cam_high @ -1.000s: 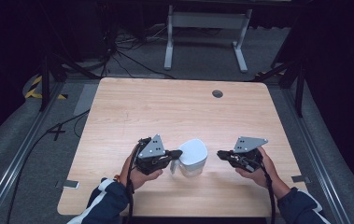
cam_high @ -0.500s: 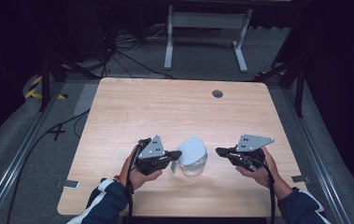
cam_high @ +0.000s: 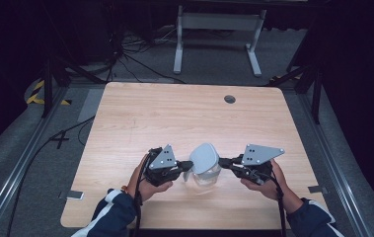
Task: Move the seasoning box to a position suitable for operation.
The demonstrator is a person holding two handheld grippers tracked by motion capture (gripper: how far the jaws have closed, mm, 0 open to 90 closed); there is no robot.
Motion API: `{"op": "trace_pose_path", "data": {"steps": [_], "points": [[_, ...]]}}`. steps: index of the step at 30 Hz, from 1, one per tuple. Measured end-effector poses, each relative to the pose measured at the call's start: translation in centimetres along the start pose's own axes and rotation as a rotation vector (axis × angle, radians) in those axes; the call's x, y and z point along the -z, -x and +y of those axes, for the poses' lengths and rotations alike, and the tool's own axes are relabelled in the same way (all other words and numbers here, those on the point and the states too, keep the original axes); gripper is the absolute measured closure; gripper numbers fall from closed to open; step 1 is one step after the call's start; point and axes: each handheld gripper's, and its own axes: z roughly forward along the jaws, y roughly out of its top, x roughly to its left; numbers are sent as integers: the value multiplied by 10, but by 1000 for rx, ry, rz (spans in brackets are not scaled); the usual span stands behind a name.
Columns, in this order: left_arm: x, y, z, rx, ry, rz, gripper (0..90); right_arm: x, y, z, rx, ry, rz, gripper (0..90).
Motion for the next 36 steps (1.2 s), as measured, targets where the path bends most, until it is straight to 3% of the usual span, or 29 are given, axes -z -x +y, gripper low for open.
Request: {"op": "trace_pose_path", "data": {"steps": [5,10,21,27,36], "points": [[4,0,-1,2,-3,11,867,0,-1,3,7,6,2,892],[12,-3,-7,-8,-21,55,865,-3,-2,3,11,8,6,892],[42,-12,-36,30,-81,196,845,-9,-2,12,42,23,29,892],[60,-15,-58,50,-143,262,837,-14,-2,16,60,29,50,892],[77,-18,-85,91,-195,310,818,-19,-2,20,74,34,65,892]]}}
